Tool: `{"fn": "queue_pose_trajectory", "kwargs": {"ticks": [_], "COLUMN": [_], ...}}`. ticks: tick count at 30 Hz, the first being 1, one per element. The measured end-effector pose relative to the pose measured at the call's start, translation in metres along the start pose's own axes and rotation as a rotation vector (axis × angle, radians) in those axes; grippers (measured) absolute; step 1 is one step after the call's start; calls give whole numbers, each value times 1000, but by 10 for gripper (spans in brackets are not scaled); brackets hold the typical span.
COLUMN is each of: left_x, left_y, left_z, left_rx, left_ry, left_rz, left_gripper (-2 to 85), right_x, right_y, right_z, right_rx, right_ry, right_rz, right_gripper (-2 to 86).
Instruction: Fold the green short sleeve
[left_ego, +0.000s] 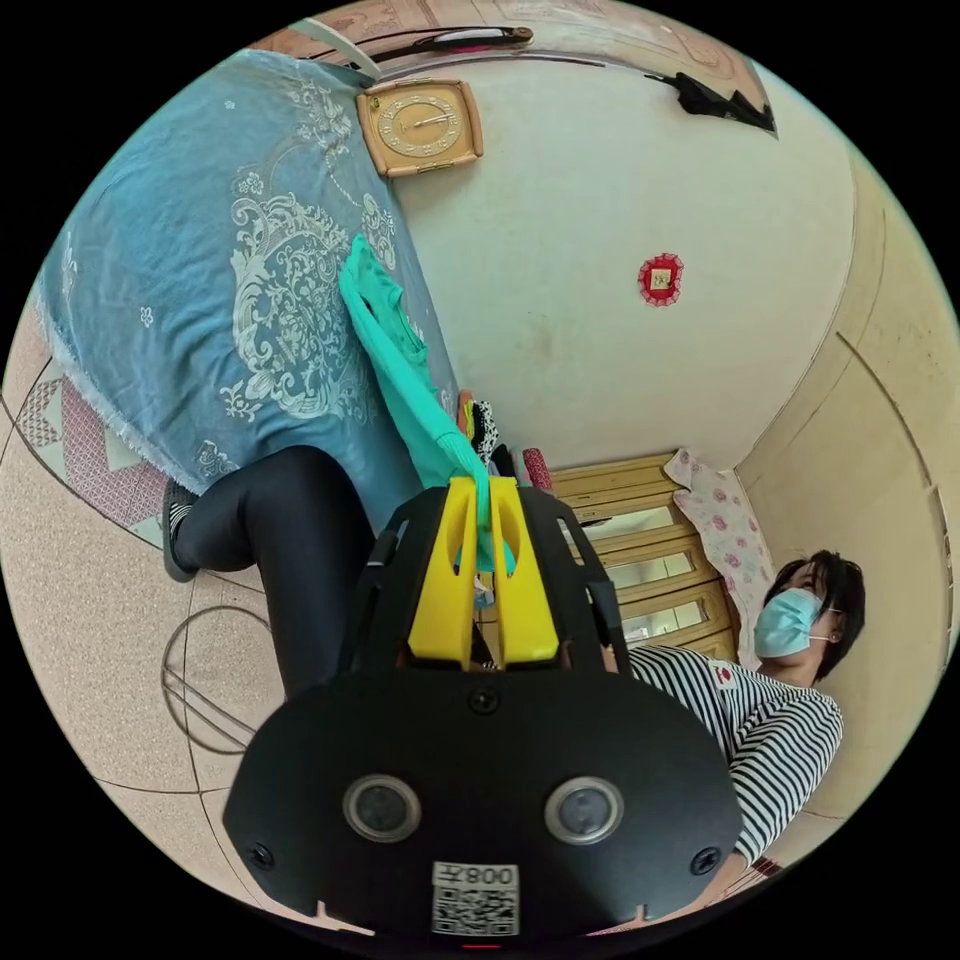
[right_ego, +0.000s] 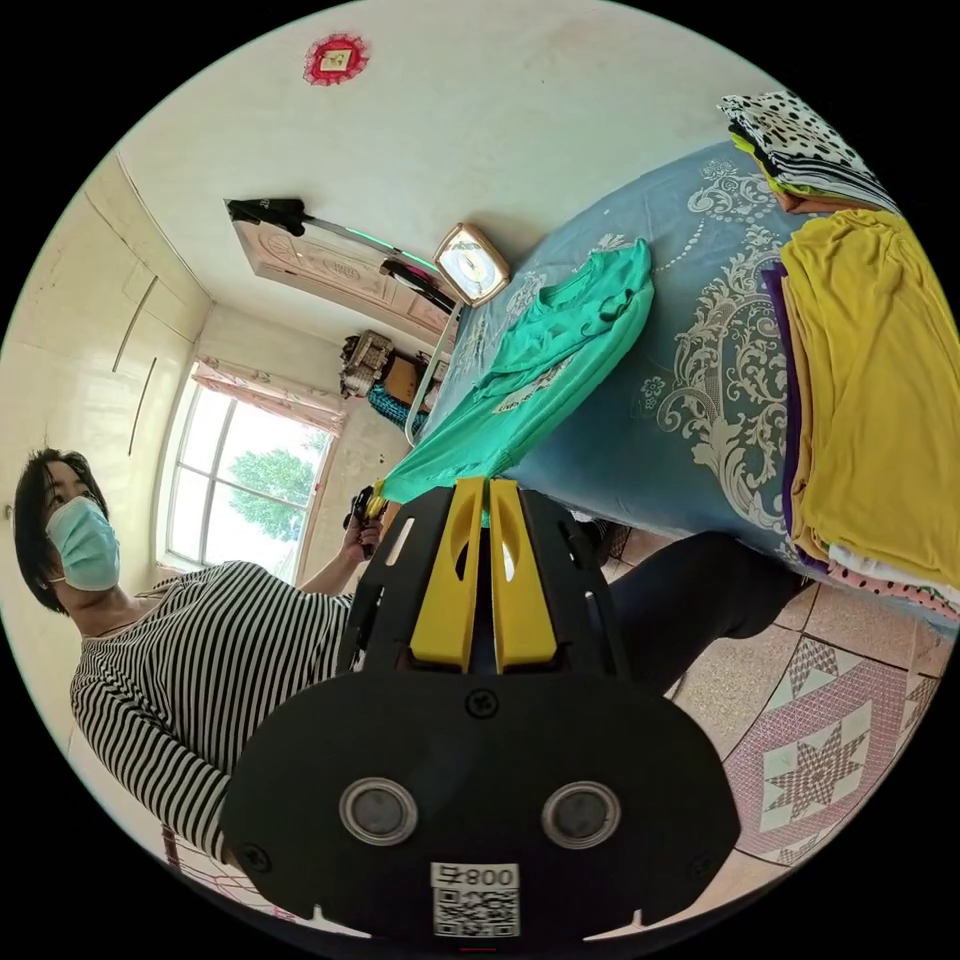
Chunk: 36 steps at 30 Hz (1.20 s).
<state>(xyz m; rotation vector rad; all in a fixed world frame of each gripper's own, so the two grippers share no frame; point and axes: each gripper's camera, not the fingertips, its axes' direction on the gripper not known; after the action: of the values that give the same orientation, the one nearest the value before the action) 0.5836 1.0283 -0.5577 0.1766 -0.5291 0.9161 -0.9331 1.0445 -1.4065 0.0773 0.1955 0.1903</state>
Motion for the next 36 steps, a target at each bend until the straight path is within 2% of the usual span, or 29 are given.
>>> {"fn": "queue_pose_trajectory", "kwargs": {"ticks": [7, 10, 15, 21, 27, 36], "left_x": [-1, -2, -6, -20, -37, -53], "left_y": [20, 27, 38, 38, 14, -58], "left_z": [-14, -22, -29, -28, -11, 29], "left_rx": [21, 17, 43, 40, 62, 55], "left_ry": [70, 48, 118, 103, 135, 138], "left_rz": [31, 35, 68, 41, 5, -5], "left_gripper": [26, 27, 26, 26, 24, 24], "right_x": [-12, -14, -11, 4, 34, 80], "right_y": [34, 46, 61, 69, 52, -21], "right_z": [0, 0, 2, 12, 33, 71], "right_rx": [-4, -5, 12, 2, 30, 62], "right_ry": [-21, 7, -62, -44, -68, -66], "right_rz": [-41, -46, -67, -50, -2, 39], "right_gripper": [4, 4, 4, 4, 4, 5]}}
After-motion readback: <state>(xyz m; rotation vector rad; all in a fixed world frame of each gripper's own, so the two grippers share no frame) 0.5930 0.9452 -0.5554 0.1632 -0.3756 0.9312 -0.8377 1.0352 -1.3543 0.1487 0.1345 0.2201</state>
